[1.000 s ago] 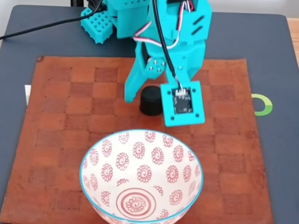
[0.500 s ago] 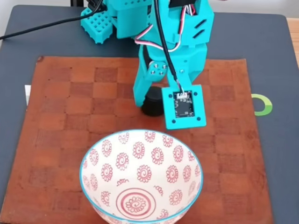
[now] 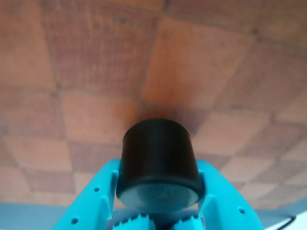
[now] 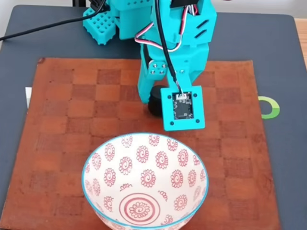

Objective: Grasp a black cylinder and put it in a bowl.

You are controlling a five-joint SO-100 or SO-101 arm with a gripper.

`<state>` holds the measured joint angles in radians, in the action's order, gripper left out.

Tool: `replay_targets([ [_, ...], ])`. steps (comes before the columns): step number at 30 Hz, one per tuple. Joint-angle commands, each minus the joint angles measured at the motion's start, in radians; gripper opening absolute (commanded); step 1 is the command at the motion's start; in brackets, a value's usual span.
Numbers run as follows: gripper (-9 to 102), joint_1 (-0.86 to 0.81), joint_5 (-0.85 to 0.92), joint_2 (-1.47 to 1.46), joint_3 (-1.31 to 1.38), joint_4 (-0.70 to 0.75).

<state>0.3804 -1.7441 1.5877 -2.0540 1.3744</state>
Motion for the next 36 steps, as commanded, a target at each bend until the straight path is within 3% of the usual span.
replay_targets([
  [1, 13, -0.018, 0.005, 0.075, 0.066, 0.066],
  [11, 13, -0.094, -0.015, 0.265, 0.071, 0.236],
  [18, 13, -0.153, 0.032, 0.356, 0.146, 0.244],
  [36, 13, -0.225, 0.327, -0.083, 0.736, 0.242],
])
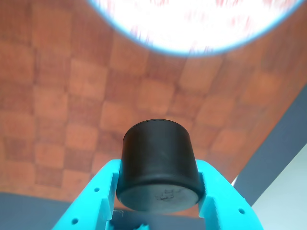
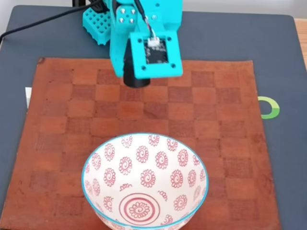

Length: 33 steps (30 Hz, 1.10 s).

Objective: Grasp a black cylinder and put it in a bowl.

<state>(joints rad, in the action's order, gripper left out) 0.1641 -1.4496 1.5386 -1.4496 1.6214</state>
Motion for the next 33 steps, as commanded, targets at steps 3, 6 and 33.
replay_targets([
  [3, 13, -0.009, 0.083, -0.118, 0.258, -0.003],
  [6, 13, -0.021, 0.12, -0.179, 0.371, -0.003],
  [33, 27, -0.043, 0.245, -0.627, 0.933, -0.002],
])
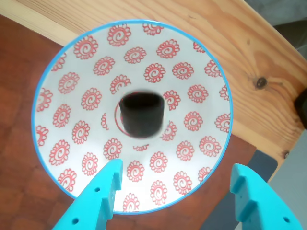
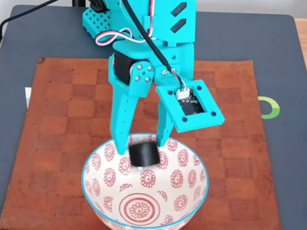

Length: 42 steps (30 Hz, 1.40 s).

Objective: Grasp a black cylinder and put it in a bowl.

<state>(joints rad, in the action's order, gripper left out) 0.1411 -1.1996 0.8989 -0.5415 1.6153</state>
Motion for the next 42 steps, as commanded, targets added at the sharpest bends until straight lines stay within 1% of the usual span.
replay_targets([
  [1, 26, -0.025, -0.003, 0.015, 0.025, 0.005],
  [5, 16, -0.037, -0.008, 0.023, 0.025, 0.006],
  [10, 0, -0.052, -0.012, 0.023, 0.025, 0.009],
  [14, 0, -0.064, -0.014, 0.061, -0.031, 0.012],
  [21, 0, -0.112, -0.067, 0.261, -0.339, 0.012],
  [33, 0, -0.19, -0.152, 0.761, -0.939, -0.002],
  [42, 0, -0.176, -0.247, 1.152, -1.316, -0.005],
])
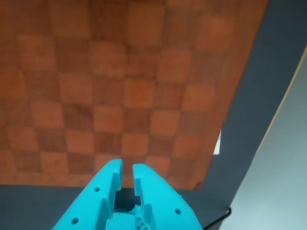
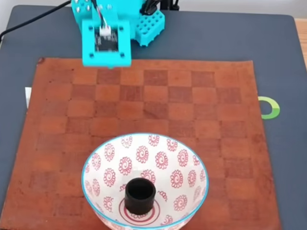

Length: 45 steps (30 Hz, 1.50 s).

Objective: Grasp a black cylinder and put it in a bowl.

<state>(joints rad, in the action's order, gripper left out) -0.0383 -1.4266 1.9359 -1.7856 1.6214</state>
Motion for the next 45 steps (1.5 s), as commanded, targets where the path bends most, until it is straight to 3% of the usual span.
replay_targets([
  [1, 0, 0.003, -0.029, 0.161, -0.11, -0.011],
  [15, 0, 0.006, -0.106, 0.795, -0.54, -0.009],
  [31, 0, 0.207, -0.313, 1.104, -0.769, -0.02],
  [38, 0, 0.199, -0.321, 1.305, -0.913, -0.167],
  [45, 0, 0.195, -0.308, 1.436, -1.02, -0.206],
])
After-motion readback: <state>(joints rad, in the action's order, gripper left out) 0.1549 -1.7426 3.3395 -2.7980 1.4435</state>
